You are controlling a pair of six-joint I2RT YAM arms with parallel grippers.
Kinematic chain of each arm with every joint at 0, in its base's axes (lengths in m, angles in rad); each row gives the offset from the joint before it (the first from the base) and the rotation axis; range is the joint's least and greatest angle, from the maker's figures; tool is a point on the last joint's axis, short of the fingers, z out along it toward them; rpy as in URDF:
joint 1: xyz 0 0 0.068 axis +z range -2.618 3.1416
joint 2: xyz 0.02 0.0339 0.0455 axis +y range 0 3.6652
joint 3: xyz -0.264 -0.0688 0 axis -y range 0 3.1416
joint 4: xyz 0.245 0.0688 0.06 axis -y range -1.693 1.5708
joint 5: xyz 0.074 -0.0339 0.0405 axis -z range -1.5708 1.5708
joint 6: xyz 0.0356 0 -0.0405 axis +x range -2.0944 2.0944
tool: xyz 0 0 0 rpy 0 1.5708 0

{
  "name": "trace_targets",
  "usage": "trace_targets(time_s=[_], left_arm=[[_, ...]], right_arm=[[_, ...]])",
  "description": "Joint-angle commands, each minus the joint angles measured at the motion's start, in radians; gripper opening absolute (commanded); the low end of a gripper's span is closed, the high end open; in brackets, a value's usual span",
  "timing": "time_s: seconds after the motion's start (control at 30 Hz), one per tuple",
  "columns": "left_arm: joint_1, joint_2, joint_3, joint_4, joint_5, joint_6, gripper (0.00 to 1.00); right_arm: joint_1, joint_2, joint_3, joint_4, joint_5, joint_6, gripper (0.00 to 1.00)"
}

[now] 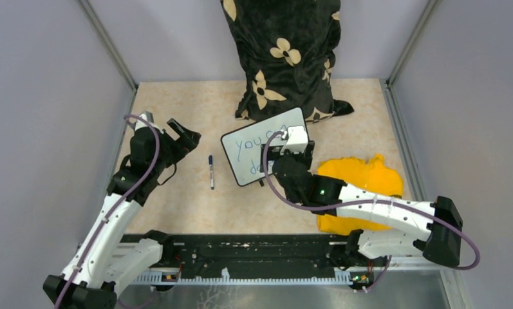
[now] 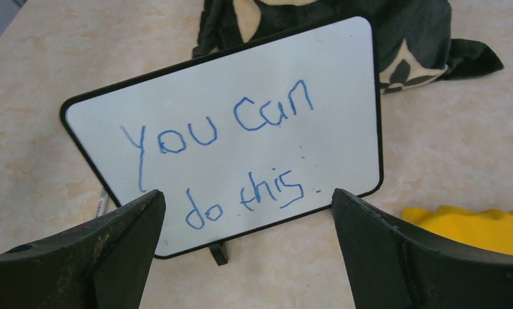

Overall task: Write a sentence on the whiteboard
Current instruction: Reset both arms

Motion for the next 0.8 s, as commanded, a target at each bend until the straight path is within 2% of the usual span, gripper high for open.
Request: trace_targets(time_s=[0.0,0.07,0.17,0.23,0.47,0.6,0.77], left_arm=[[-0.005,-0.025,0.005,0.026,0.053,0.062,0.99],[-0.005,-0.034,0.016,0.065,0.083,0.163,0.99],[-0.005,-0.036,0.068,0.115,0.228,0.385,0.99],[-0.005,-0.036,0.110,0.115,0.253,0.459,0.99],[-0.005,-0.042,0.209,0.224,0.152,0.449,0.99],[-0.004,-0.008,0.291,0.276,0.205,0.492,0.99],[-0.011,0.089,0.452,0.262,0.266,0.562,0.99]], right_arm=[[-0.104,-0.012,0.056,-0.155,-0.026,0.143,0.99],[-0.147,-0.059,0.038,-0.168,-0.032,0.150,0.99],[-0.206,-0.159,0.016,-0.175,-0.026,0.125,0.99],[-0.231,-0.215,0.013,-0.176,-0.008,0.086,0.99],[-0.238,-0.359,0.064,-0.069,0.067,-0.143,0.98],[-0.237,-0.385,0.139,0.011,0.050,-0.270,0.98],[-0.223,-0.332,0.249,0.088,0.075,-0.441,0.99]])
